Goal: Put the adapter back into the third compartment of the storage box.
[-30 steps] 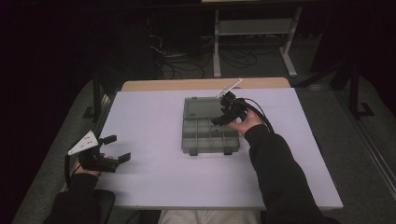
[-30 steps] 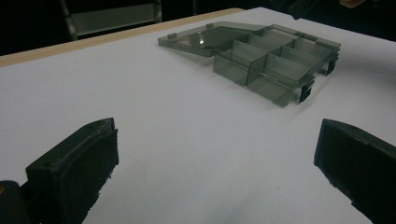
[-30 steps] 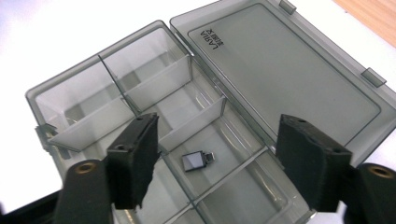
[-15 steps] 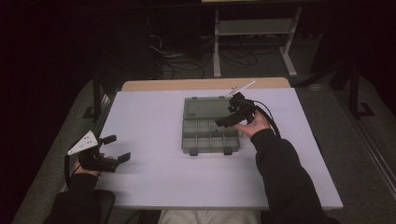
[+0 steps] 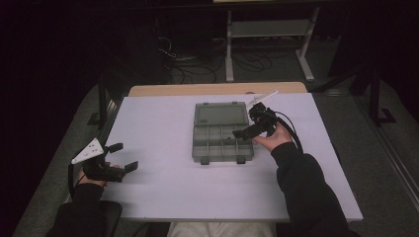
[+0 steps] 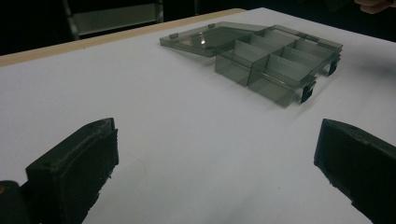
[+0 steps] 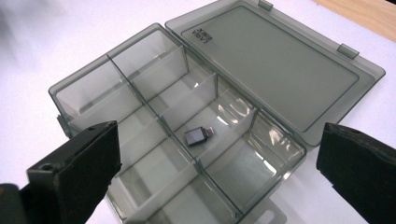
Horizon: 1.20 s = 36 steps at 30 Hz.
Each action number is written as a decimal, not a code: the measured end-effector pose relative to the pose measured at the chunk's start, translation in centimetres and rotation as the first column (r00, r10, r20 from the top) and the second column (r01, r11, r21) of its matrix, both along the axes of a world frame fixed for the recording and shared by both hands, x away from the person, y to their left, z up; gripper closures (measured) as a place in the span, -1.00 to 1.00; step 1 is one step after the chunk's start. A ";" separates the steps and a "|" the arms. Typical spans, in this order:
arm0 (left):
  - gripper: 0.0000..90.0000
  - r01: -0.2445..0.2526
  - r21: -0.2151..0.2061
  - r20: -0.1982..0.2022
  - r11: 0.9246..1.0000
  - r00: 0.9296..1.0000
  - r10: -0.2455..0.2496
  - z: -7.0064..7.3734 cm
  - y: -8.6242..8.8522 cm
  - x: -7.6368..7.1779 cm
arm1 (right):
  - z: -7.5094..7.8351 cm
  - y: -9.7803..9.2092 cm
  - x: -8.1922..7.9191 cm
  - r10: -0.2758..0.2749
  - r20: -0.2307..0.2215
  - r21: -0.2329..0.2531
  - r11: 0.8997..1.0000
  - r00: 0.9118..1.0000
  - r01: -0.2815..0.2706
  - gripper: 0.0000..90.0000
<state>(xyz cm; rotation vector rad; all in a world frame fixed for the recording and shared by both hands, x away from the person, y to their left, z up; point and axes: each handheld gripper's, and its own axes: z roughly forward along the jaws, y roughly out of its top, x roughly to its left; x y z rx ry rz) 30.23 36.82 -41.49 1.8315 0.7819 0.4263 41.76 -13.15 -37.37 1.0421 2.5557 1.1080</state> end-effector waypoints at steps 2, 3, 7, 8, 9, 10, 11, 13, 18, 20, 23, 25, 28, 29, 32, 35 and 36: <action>-1.00 0.000 0.000 0.000 1.000 1.000 0.000 0.0 0.0 0.0 | -0.1 -0.2 -0.3 0.001 0.010 0.008 1.000 1.000 -0.001 -1.00; -1.00 0.000 0.001 0.000 1.000 1.000 0.000 0.0 0.0 0.0 | -0.1 -0.3 -0.4 -0.001 0.012 0.011 1.000 1.000 0.000 -1.00; -1.00 0.001 0.001 0.000 1.000 1.000 -0.001 0.0 0.0 0.0 | -0.2 -0.6 -0.9 -0.001 0.020 0.016 1.000 1.000 0.000 -1.00; -1.00 0.001 0.001 0.000 1.000 1.000 -0.001 0.0 0.0 0.0 | -0.2 -0.6 -1.1 -0.002 0.024 0.016 1.000 1.000 0.002 -1.00; -1.00 0.000 0.000 -0.001 1.000 1.000 0.000 0.0 0.0 0.0 | -0.2 -0.7 -1.2 -0.005 0.029 0.017 1.000 1.000 0.004 -1.00; -1.00 0.001 0.000 -0.002 1.000 1.000 -0.001 0.0 0.0 0.0 | -0.2 -0.7 -1.3 -0.006 0.030 0.021 1.000 1.000 0.005 -1.00; -1.00 0.001 0.001 -0.002 1.000 1.000 -0.001 0.0 0.0 0.0 | -0.2 -0.8 -1.4 -0.004 0.031 0.023 1.000 1.000 0.003 -1.00; -1.00 0.000 0.001 -0.002 1.000 1.000 0.000 0.0 0.0 0.0 | -0.3 -0.8 -1.7 -0.002 0.035 0.025 1.000 0.999 0.001 -1.00; -1.00 0.000 0.001 -0.003 1.000 1.000 0.000 0.0 0.0 0.0 | -0.3 -1.0 -2.5 0.002 0.047 0.032 0.999 0.999 -0.004 -1.00; -1.00 0.000 0.002 -0.002 1.000 1.000 0.000 0.0 0.0 0.0 | -0.3 -1.1 -2.7 0.002 0.049 0.035 0.999 0.999 -0.003 -1.00; -1.00 0.001 0.002 -0.001 1.000 1.000 -0.001 0.0 0.0 0.0 | -0.3 -1.3 -3.0 0.001 0.056 0.039 0.999 0.998 -0.003 -1.00; -1.00 0.001 0.003 -0.001 1.000 1.000 -0.001 0.0 0.0 0.0 | -0.4 -1.5 -3.2 -0.005 0.060 0.041 0.999 0.998 0.002 -1.00; -1.00 0.001 0.003 -0.001 1.000 1.000 -0.001 0.0 0.0 0.0 | -0.7 -1.8 -3.4 -0.009 0.059 0.045 0.999 0.998 0.006 -1.00; -1.00 0.001 0.003 -0.001 1.000 1.000 -0.001 0.0 0.0 0.0 | -0.7 -1.9 -3.5 -0.011 0.055 0.047 0.999 0.998 0.009 -1.00; -1.00 0.001 0.003 -0.001 1.000 1.000 -0.001 0.0 0.0 0.0 | -0.7 -2.1 -3.8 -0.014 0.058 0.053 0.999 0.998 0.011 -1.00; -1.00 0.000 0.003 -0.001 1.000 1.000 0.000 0.0 0.0 0.0 | -0.7 -2.3 -4.1 -0.015 0.066 0.061 0.998 0.998 0.011 -1.00; -1.00 0.000 0.003 -0.001 1.000 1.000 0.000 0.0 0.0 0.0 | -0.7 -2.4 -4.2 -0.016 0.069 0.061 0.998 0.998 0.011 -1.00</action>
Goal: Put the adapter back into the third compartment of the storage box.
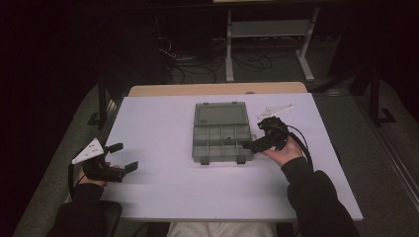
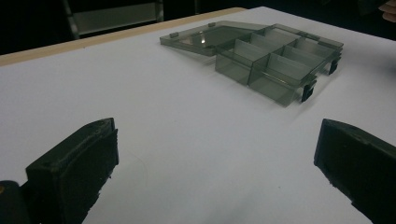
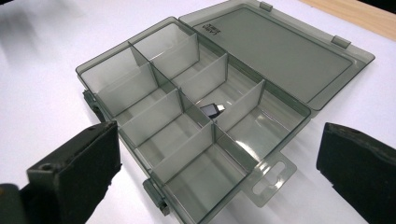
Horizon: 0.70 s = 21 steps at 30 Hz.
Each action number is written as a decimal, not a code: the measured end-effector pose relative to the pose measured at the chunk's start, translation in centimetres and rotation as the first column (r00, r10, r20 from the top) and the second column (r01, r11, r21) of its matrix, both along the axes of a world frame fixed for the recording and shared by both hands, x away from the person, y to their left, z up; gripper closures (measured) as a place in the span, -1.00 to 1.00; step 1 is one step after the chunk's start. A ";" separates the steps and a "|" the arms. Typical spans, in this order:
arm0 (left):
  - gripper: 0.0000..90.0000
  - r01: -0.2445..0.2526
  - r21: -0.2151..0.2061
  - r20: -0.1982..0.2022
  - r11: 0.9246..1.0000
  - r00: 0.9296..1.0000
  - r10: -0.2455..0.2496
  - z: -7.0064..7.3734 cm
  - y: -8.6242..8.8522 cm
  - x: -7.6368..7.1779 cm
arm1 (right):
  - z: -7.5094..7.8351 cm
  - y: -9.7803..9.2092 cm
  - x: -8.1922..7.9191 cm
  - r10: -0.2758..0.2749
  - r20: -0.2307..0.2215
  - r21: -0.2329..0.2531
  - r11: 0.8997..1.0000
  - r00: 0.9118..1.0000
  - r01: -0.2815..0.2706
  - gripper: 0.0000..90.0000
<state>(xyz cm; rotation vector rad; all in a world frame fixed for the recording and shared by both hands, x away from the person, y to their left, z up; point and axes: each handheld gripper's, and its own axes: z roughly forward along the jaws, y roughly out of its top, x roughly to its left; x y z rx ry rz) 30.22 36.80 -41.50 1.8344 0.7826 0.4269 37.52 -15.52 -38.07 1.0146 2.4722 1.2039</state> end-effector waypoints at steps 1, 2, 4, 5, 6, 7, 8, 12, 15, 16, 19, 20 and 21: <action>-1.00 0.000 0.000 0.000 1.000 1.000 0.000 0.0 0.0 0.0 | 0.0 -0.1 -0.1 -0.001 0.000 0.001 1.000 1.000 0.001 -1.00; -1.00 0.000 0.001 0.000 1.000 1.000 0.000 0.0 0.0 0.0 | 0.0 -0.2 -0.2 -0.002 0.005 0.006 1.000 1.000 0.002 -1.00; -1.00 -0.001 0.001 0.000 1.000 1.000 0.001 0.0 0.0 0.0 | -0.1 -0.3 -0.4 -0.007 0.005 0.008 1.000 1.000 0.007 -1.00; -1.00 0.000 0.001 0.000 1.000 1.000 0.000 0.0 0.0 0.0 | -0.2 -0.4 -0.5 -0.010 0.002 0.009 1.000 1.000 0.010 -1.00; -1.00 -0.001 0.001 0.000 1.000 1.000 0.001 0.0 0.0 0.0 | -0.3 -0.5 -0.7 -0.014 -0.002 0.014 1.000 1.000 0.014 -1.00; -1.00 -0.001 0.001 0.000 1.000 1.000 0.001 0.0 0.0 0.0 | -0.5 -0.6 -0.8 -0.015 0.000 0.018 1.000 1.000 0.015 -1.00; -1.00 -0.001 0.001 -0.001 1.000 1.000 0.001 0.0 0.0 0.0 | -0.6 -0.7 -0.9 -0.015 0.002 0.023 1.000 1.000 0.015 -1.00; -1.00 -0.001 0.002 0.000 1.000 1.000 0.001 0.0 0.0 0.0 | -1.0 -1.1 -1.6 -0.022 0.002 0.033 0.999 1.000 0.022 -1.00; -1.00 -0.001 0.002 0.000 1.000 1.000 0.001 0.0 0.0 0.0 | -1.1 -1.3 -1.9 -0.024 0.006 0.037 0.999 1.000 0.023 -1.00; -1.00 -0.001 0.002 0.000 1.000 1.000 0.001 0.0 0.0 0.0 | -1.3 -1.6 -2.3 -0.028 0.004 0.037 0.999 1.000 0.028 -1.00; -1.00 -0.001 0.001 0.000 1.000 1.000 0.001 0.0 0.0 0.0 | -1.5 -1.9 -2.6 -0.031 0.009 0.042 0.999 0.999 0.031 -1.00; -1.00 -0.001 0.001 0.001 1.000 1.000 0.001 0.0 0.0 0.0 | -1.5 -2.0 -2.7 -0.035 0.013 0.044 0.998 0.999 0.035 -1.00; -1.00 -0.001 0.002 0.000 1.000 1.000 0.001 0.0 0.0 0.0 | -1.6 -2.1 -2.8 -0.037 0.015 0.045 0.998 0.999 0.036 -1.00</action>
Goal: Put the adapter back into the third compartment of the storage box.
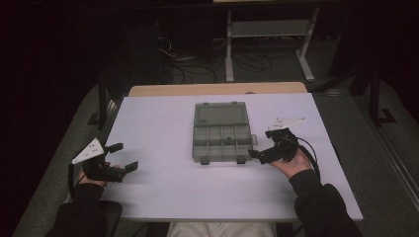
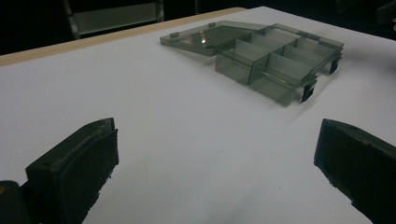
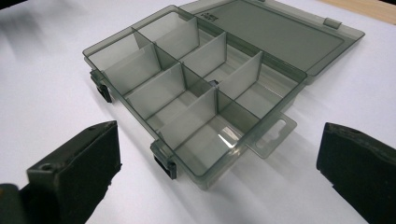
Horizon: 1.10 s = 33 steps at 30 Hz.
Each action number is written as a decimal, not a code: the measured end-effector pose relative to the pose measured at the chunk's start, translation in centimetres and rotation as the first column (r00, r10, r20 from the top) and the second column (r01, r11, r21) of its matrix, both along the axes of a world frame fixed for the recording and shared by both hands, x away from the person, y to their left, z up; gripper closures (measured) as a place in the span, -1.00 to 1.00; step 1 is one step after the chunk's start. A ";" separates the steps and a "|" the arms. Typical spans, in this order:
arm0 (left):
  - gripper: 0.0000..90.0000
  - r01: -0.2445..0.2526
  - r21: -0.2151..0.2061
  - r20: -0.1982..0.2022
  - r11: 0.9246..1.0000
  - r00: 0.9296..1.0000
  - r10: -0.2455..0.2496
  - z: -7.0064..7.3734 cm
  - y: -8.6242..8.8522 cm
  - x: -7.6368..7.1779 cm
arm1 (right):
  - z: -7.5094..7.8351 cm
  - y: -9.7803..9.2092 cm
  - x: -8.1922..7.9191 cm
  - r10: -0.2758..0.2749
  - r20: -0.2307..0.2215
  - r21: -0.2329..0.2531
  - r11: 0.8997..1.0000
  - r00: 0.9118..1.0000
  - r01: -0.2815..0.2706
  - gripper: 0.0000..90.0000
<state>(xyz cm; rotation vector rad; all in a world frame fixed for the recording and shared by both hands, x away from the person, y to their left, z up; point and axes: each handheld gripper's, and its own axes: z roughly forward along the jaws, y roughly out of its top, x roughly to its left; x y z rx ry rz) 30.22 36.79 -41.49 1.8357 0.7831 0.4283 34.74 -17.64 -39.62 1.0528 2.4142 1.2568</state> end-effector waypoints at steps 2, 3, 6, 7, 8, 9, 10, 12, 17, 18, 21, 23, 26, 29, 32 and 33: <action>-1.00 0.000 0.000 0.000 1.000 1.000 0.000 0.0 0.0 0.0 | -0.1 -0.3 -0.2 -0.006 0.007 0.006 1.000 1.000 0.006 -1.00; -1.00 0.001 0.000 0.000 1.000 1.000 -0.001 0.0 0.0 0.0 | -0.1 -0.4 -0.4 -0.010 0.012 0.012 1.000 1.000 0.010 -1.00; -1.00 -0.001 0.000 0.001 1.000 1.000 0.001 0.0 0.0 0.0 | -0.3 -0.7 -0.7 -0.017 0.013 0.013 1.000 1.000 0.017 -1.00; -1.00 0.000 0.000 0.001 1.000 1.000 0.000 0.0 0.0 0.0 | -0.4 -0.9 -0.9 -0.020 0.013 0.015 1.000 1.000 0.020 -1.00; -1.00 0.000 0.001 0.001 1.000 1.000 0.000 0.0 0.0 0.0 | -0.5 -1.0 -1.0 -0.022 0.012 0.017 1.000 1.000 0.022 -1.00; -1.00 0.000 0.001 0.001 1.000 1.000 0.000 0.0 0.0 0.0 | -0.5 -1.1 -1.1 -0.025 0.011 0.018 1.000 1.000 0.024 -1.00; -1.00 0.000 0.001 0.002 1.000 1.000 0.000 0.0 0.0 0.0 | -0.6 -1.2 -1.3 -0.025 0.015 0.019 1.000 1.000 0.025 -1.00; -1.00 -0.001 0.000 0.001 1.000 1.000 0.001 0.0 0.0 0.0 | -0.6 -1.5 -1.6 -0.033 0.023 0.029 0.999 0.999 0.032 -1.00; -1.00 0.000 0.001 0.002 1.000 1.000 0.000 0.0 0.0 0.0 | -0.6 -2.0 -2.1 -0.038 0.046 0.048 0.998 0.998 0.036 -1.00; -1.00 0.000 0.001 0.002 1.000 1.000 0.000 0.0 0.0 0.0 | -0.7 -2.1 -2.3 -0.039 0.046 0.051 0.998 0.998 0.037 -1.00; -1.00 -0.001 0.001 0.001 1.000 1.000 0.001 0.0 0.0 0.0 | -0.9 -2.4 -2.6 -0.043 0.048 0.054 0.998 0.998 0.041 -1.00; -1.00 -0.001 0.001 0.002 1.000 1.000 0.001 0.0 0.0 0.0 | -1.0 -2.7 -2.8 -0.046 0.056 0.061 0.997 0.997 0.043 -1.00; -1.00 0.000 0.001 0.001 1.000 1.000 0.000 0.0 0.0 0.0 | -1.1 -3.0 -3.1 -0.053 0.056 0.066 0.997 0.997 0.049 -1.00; -1.00 0.001 0.001 0.002 1.000 1.000 -0.001 0.0 0.0 0.1 | -1.3 -3.4 -3.4 -0.067 0.063 0.074 0.995 0.996 0.062 -1.00; -1.00 0.001 0.000 0.001 1.000 1.000 -0.001 0.0 -0.1 0.1 | -1.5 -3.6 -3.6 -0.072 0.063 0.076 0.995 0.995 0.067 -1.00; -1.00 0.001 0.001 0.001 1.000 1.000 -0.001 0.0 -0.1 0.1 | -1.6 -3.7 -3.6 -0.073 0.067 0.075 0.995 0.995 0.068 -1.00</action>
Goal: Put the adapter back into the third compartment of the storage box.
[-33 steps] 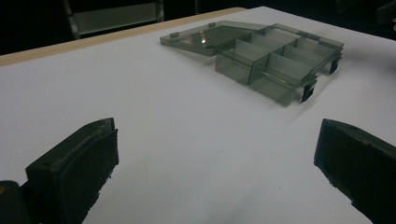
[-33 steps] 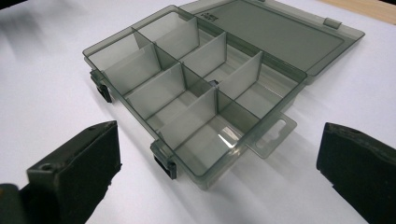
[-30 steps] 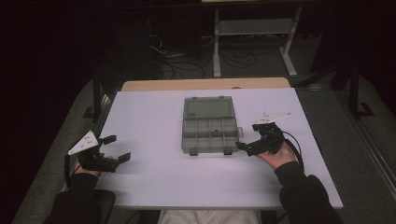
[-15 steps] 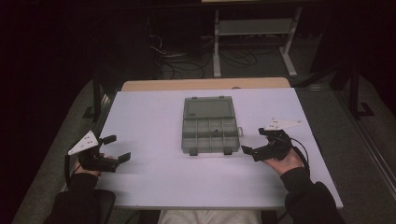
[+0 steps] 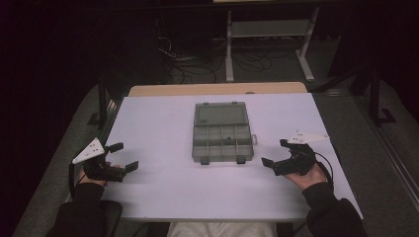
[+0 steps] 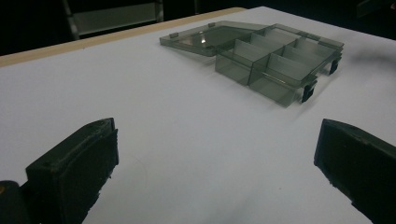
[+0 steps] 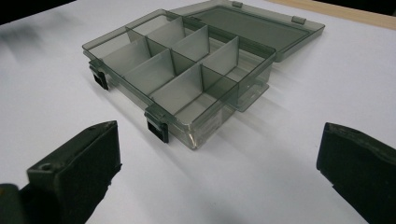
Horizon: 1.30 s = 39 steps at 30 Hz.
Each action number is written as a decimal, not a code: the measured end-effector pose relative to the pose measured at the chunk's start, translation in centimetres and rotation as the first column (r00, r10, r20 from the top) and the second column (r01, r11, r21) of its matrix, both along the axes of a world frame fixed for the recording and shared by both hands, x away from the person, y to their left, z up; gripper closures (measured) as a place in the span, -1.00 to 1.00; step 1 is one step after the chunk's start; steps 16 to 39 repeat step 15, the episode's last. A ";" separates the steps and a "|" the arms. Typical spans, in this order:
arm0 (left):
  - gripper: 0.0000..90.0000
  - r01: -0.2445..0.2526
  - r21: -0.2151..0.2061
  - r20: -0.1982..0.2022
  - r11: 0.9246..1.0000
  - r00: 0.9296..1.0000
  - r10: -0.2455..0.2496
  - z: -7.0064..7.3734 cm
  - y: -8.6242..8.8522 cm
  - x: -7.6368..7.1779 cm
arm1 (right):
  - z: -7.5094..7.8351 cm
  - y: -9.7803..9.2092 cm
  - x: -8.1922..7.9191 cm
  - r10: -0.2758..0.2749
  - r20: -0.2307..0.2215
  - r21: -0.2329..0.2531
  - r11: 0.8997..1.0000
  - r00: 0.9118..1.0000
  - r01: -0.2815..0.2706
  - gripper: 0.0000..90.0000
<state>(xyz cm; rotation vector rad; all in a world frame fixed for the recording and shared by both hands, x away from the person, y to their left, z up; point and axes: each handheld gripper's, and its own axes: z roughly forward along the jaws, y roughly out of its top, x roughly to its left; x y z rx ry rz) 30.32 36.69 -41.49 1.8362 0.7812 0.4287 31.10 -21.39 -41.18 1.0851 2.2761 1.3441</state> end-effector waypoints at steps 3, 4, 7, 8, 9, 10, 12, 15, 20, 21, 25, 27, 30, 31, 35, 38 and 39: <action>-1.00 0.001 0.001 0.001 1.000 1.000 -0.001 0.0 0.0 0.0 | -0.1 -0.3 -0.3 -0.006 0.005 -0.001 1.000 1.000 0.006 -1.00; -1.00 0.001 0.001 0.001 1.000 1.000 -0.001 0.0 0.0 0.0 | -0.1 -0.4 -0.4 -0.009 0.002 -0.002 1.000 1.000 0.009 -1.00; -1.00 0.002 0.000 0.001 1.000 1.000 -0.002 0.0 0.0 0.0 | -0.4 -0.7 -0.7 -0.018 0.017 0.010 1.000 1.000 0.018 -1.00; -1.00 0.002 0.001 0.001 1.000 1.000 -0.002 0.0 0.0 0.0 | -0.5 -0.8 -0.8 -0.020 0.018 0.012 1.000 1.000 0.020 -1.00; -1.00 0.002 0.001 0.001 1.000 1.000 -0.002 0.0 0.0 0.0 | -0.5 -0.8 -0.8 -0.020 0.018 0.012 1.000 1.000 0.020 -1.00; -1.00 0.002 0.001 0.001 1.000 1.000 -0.002 0.0 0.0 0.0 | -0.5 -0.9 -0.9 -0.021 0.016 0.015 1.000 1.000 0.021 -1.00; -1.00 0.003 0.003 0.001 1.000 1.000 -0.003 0.0 -0.1 0.0 | -0.8 -1.1 -1.1 -0.024 0.018 0.016 1.000 1.000 0.024 -1.00; -1.00 0.004 0.008 0.000 1.000 1.000 -0.004 0.0 -0.1 0.0 | -0.9 -1.2 -1.3 -0.031 0.020 0.005 1.000 0.999 0.031 -1.00; -1.00 0.004 0.008 0.000 1.000 1.000 -0.004 0.0 -0.1 0.0 | -0.9 -1.2 -1.3 -0.031 0.020 0.005 1.000 0.999 0.031 -1.00; -1.00 0.004 0.008 0.000 1.000 1.000 -0.004 0.0 -0.1 0.0 | -0.9 -1.2 -1.3 -0.031 0.020 0.005 1.000 0.999 0.031 -1.00; -1.00 0.004 0.008 0.000 1.000 1.000 -0.004 0.0 -0.1 0.0 | -0.9 -1.2 -1.3 -0.031 0.020 0.005 1.000 0.999 0.031 -1.00; -1.00 0.004 0.008 0.000 1.000 1.000 -0.004 0.0 -0.1 0.0 | -0.9 -1.2 -1.3 -0.031 0.020 0.005 1.000 0.999 0.031 -1.00; -1.00 0.004 0.008 0.000 1.000 1.000 -0.004 0.0 -0.1 0.0 | -0.9 -1.2 -1.3 -0.031 0.020 0.005 1.000 0.999 0.031 -1.00; -1.00 0.004 0.008 0.000 1.000 1.000 -0.004 0.0 -0.1 0.0 | -0.9 -1.2 -1.3 -0.031 0.020 0.005 1.000 0.999 0.031 -1.00; -1.00 0.004 0.008 0.000 1.000 1.000 -0.004 0.0 -0.1 0.0 | -0.9 -1.2 -1.3 -0.031 0.020 0.005 1.000 0.999 0.031 -1.00; -1.00 0.004 0.008 0.000 1.000 1.000 -0.004 0.0 -0.1 0.0 | -0.9 -1.2 -1.3 -0.031 0.020 0.005 1.000 0.999 0.031 -1.00; -1.00 0.004 0.008 0.000 1.000 1.000 -0.004 0.0 -0.1 0.0 | -0.9 -1.2 -1.3 -0.031 0.020 0.005 1.000 0.999 0.031 -1.00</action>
